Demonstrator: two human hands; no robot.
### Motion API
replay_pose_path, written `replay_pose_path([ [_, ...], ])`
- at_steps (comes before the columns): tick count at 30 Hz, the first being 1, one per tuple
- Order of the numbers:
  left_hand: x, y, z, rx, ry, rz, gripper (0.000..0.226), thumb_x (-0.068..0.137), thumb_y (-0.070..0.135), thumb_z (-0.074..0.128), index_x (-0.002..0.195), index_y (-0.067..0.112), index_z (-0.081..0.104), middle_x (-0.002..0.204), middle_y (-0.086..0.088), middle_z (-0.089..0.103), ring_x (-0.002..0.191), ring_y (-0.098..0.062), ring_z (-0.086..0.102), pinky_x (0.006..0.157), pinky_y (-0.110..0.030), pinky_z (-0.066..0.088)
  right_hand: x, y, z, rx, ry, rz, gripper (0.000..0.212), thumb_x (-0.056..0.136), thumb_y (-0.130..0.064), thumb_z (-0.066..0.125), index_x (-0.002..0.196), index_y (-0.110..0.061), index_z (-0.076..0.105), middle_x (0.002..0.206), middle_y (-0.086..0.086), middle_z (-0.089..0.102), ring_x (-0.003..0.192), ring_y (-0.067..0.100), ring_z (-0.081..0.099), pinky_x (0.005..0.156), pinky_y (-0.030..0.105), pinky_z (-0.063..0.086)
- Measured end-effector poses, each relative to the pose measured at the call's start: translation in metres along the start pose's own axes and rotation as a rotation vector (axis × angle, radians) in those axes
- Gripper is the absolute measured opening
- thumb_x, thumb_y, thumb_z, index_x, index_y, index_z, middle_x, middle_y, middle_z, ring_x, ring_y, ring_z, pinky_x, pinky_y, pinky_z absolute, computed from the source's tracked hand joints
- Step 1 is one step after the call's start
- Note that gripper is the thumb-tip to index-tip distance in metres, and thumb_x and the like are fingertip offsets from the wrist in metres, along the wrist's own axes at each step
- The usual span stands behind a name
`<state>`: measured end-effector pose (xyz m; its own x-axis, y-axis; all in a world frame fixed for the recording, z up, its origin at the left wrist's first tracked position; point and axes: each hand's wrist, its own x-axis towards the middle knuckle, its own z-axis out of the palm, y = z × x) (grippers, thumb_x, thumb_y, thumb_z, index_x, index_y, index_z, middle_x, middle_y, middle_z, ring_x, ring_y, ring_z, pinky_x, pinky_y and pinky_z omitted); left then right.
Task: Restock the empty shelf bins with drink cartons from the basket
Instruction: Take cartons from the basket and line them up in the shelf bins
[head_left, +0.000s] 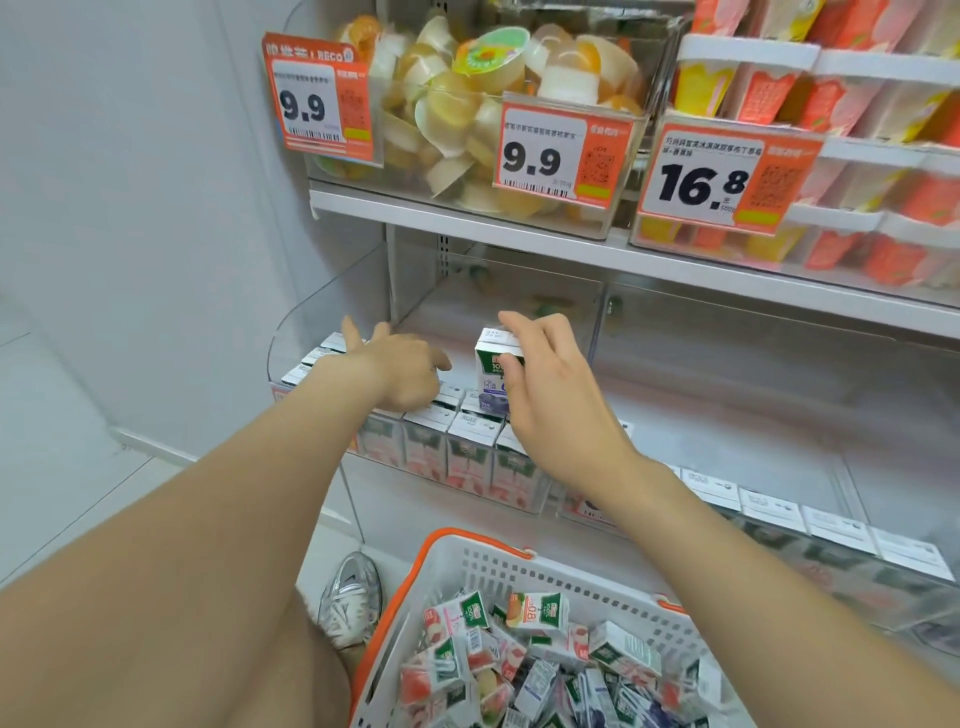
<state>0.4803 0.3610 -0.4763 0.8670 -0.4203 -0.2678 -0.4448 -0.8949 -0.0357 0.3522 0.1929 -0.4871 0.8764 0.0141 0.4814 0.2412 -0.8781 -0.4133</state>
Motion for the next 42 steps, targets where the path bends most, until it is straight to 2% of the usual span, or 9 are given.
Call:
replay_pose_path([
  [5,-0.020,0.026,-0.008,-0.127,0.145,0.094,0.047,0.096,0.019,0.041,0.139,0.034,0.054,0.132,-0.005,0.057,0.135,-0.036,0.039,0.117,-0.066,0.020,-0.004,-0.005,-0.016,0.021,0.029,0.004,0.035,0.104,-0.022,0.053,0.138,-0.012,0.052,0.120,0.002,0.041,0.079,0.023,0.059,0.075,0.046,0.054],
  [9,-0.051,0.056,-0.018,-0.312,0.358,0.179,0.023,0.090,0.013,0.044,0.078,0.032,0.050,0.093,-0.002,0.065,0.094,-0.030,0.057,0.081,-0.040,0.044,-0.010,-0.006,-0.040,0.072,0.144,0.017,0.029,0.102,-0.018,0.054,0.131,-0.013,0.057,0.118,0.003,0.045,0.081,0.017,0.054,0.076,0.036,0.049],
  [13,-0.084,0.080,-0.020,-0.815,0.601,0.204,0.034,0.091,0.024,0.037,0.092,0.031,0.070,0.091,0.009,0.075,0.088,-0.017,0.071,0.083,-0.040,0.059,-0.021,-0.005,-0.072,0.095,0.266,0.067,0.033,0.107,-0.019,0.050,0.139,-0.012,0.057,0.121,0.003,0.049,0.090,0.007,0.050,0.083,0.016,0.037],
  [17,-0.120,0.124,-0.026,-1.051,0.492,0.481,0.022,0.098,0.029,0.062,0.118,0.032,0.071,0.106,0.015,0.077,0.103,-0.007,0.072,0.093,-0.044,0.057,-0.044,0.008,-0.114,0.125,0.274,0.188,0.035,0.108,-0.020,0.047,0.142,-0.018,0.057,0.125,0.003,0.055,0.099,0.002,0.049,0.087,0.002,0.032],
  [21,-0.125,0.170,-0.019,-1.164,0.413,0.529,0.025,0.094,0.027,0.077,0.117,0.025,0.066,0.103,0.011,0.078,0.101,-0.009,0.074,0.095,-0.048,0.057,-0.078,0.026,-0.161,0.160,0.202,0.248,0.039,0.106,-0.020,0.051,0.144,-0.022,0.056,0.128,-0.001,0.058,0.110,0.011,0.057,0.099,0.025,0.045],
  [29,-0.136,0.307,-0.005,-1.100,0.331,0.744,0.016,0.098,0.025,0.073,0.113,0.026,0.067,0.096,0.008,0.078,0.094,-0.011,0.076,0.085,-0.039,0.061,-0.156,0.087,-0.258,-0.251,-0.094,0.446,0.045,0.100,-0.063,0.050,0.133,-0.033,0.050,0.104,0.000,0.068,0.097,0.027,0.065,0.078,0.043,0.055],
  [32,-0.140,0.360,-0.006,-1.069,0.367,0.785,0.016,0.099,0.031,0.072,0.114,0.028,0.066,0.098,0.013,0.077,0.096,-0.004,0.073,0.085,-0.034,0.060,-0.179,0.108,-0.292,-0.192,-0.015,0.566,0.042,0.101,-0.055,0.056,0.128,-0.024,0.047,0.105,0.005,0.064,0.086,0.023,0.065,0.065,0.035,0.049],
  [37,-0.134,0.437,-0.003,-0.807,0.402,0.800,0.043,0.102,0.051,0.056,0.137,0.026,0.055,0.128,0.009,0.061,0.120,-0.010,0.056,0.099,-0.034,0.050,-0.220,0.154,-0.331,-0.324,0.060,0.646,0.038,0.105,-0.039,0.055,0.138,-0.021,0.049,0.127,0.007,0.051,0.105,0.027,0.057,0.090,0.041,0.049],
  [42,-0.126,0.491,0.014,-0.436,0.388,0.866,0.039,0.106,0.044,0.046,0.137,0.023,0.058,0.138,-0.001,0.054,0.128,-0.025,0.048,0.106,-0.041,0.043,-0.271,0.216,-0.352,-0.375,0.341,0.768,0.037,0.100,-0.033,0.066,0.136,-0.026,0.059,0.125,0.007,0.051,0.099,0.022,0.051,0.086,0.032,0.040],
])
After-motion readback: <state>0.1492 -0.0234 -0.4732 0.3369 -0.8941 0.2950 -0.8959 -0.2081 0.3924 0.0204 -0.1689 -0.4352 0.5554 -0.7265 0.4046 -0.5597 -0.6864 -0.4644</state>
